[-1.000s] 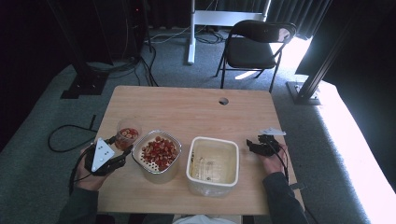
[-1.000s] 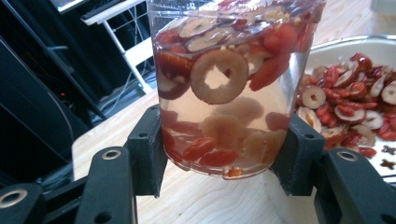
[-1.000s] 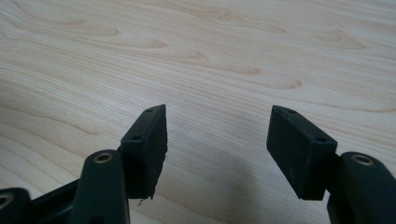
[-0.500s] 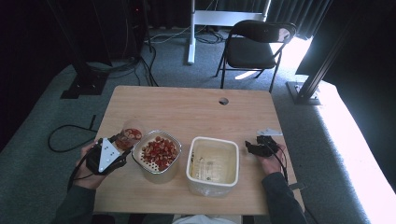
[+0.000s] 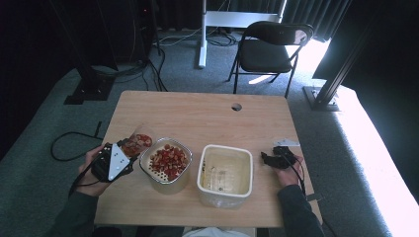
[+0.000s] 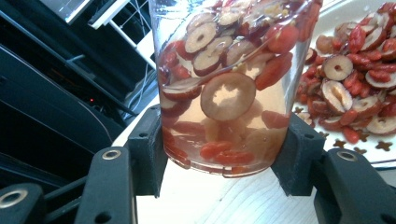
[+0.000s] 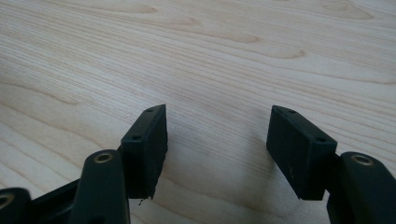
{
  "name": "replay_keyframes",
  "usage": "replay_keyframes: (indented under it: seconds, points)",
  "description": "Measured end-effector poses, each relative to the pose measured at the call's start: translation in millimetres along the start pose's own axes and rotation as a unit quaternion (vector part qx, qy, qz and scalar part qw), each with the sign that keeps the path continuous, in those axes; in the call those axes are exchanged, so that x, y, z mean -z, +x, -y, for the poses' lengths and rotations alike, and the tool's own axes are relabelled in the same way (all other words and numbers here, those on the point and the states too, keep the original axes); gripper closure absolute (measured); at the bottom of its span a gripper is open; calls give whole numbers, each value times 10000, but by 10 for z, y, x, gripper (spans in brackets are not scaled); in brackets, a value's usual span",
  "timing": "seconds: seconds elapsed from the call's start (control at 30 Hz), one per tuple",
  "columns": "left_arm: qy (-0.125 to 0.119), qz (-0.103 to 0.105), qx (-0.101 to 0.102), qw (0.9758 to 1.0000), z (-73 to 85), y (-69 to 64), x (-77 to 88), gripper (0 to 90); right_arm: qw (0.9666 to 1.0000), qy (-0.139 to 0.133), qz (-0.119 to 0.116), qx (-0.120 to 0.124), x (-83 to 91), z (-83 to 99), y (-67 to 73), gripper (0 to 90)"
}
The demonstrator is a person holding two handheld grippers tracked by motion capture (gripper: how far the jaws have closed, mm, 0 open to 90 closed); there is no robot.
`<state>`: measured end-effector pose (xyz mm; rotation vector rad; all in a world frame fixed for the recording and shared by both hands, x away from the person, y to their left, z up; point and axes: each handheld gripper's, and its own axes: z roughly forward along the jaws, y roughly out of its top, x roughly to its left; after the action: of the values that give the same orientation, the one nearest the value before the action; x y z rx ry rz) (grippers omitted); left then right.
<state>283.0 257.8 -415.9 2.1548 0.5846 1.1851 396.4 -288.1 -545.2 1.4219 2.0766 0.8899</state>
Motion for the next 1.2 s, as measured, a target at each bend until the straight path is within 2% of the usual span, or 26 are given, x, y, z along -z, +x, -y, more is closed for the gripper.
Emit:
replay_keyframes:
  seconds: [0.3, 0.63, 0.77, 1.07, 1.2]
  points:
    - [126, 19, -333, 9994, -48, 36, 25, 447, 10000, -7, -16, -42, 0, 7, -4, 378]
    - [380, -29, -797, 9961, -83, 39, 49, 447, 9999, -48, -44, -124, -2, 21, -10, 379]
    - [444, -110, -975, 9942, -104, 31, 43, 447, 9999, -77, -53, -127, -1, 31, -11, 379]
    - [589, -221, -1436, 9876, -150, -30, 8, 448, 9998, -110, -52, -130, -1, 41, -13, 379]
    - [596, -215, -1503, 9866, -164, -48, 0, 448, 9998, -112, -54, -135, 1, 44, -13, 379]
